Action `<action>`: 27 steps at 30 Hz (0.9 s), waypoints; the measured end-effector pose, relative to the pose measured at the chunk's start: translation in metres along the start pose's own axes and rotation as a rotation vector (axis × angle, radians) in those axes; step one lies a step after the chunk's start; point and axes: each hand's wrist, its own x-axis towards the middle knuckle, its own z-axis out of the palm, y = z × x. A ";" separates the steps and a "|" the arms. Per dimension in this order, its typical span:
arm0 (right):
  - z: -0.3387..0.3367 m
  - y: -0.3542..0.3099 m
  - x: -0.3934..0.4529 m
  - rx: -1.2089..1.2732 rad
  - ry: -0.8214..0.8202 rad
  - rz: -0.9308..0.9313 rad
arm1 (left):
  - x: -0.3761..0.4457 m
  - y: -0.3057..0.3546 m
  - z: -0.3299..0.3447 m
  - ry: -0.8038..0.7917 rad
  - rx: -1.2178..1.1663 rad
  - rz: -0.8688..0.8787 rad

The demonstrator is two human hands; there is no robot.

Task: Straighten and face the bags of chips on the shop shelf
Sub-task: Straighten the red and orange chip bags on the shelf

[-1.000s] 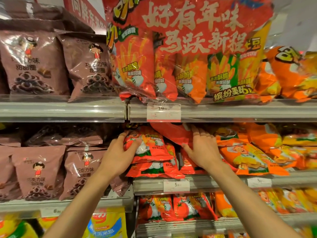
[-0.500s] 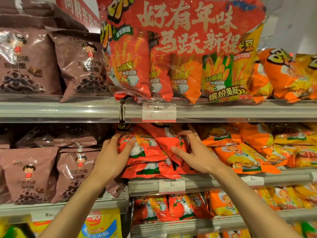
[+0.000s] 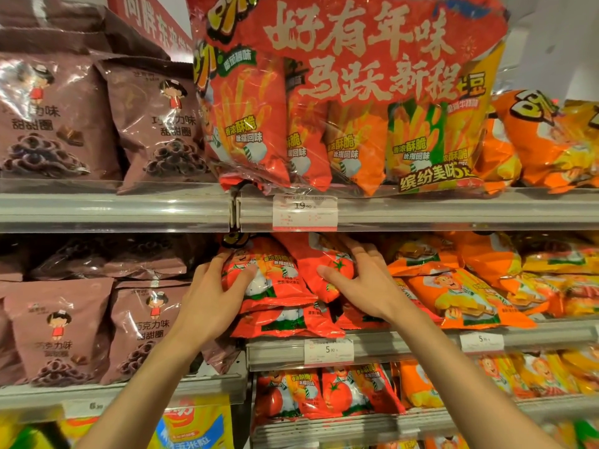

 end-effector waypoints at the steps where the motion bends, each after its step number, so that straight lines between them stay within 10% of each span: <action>1: 0.002 -0.003 -0.002 0.011 0.031 0.027 | 0.001 0.000 0.000 -0.002 -0.004 0.004; 11: 0.006 -0.009 -0.018 -0.603 0.413 0.186 | 0.005 0.003 0.001 0.005 0.028 0.031; 20: -0.004 0.002 -0.006 -0.660 0.104 -0.266 | 0.005 0.009 0.004 -0.023 0.024 0.039; 27: -0.003 0.008 -0.005 -0.715 0.200 -0.096 | 0.004 0.015 0.006 -0.027 0.034 0.057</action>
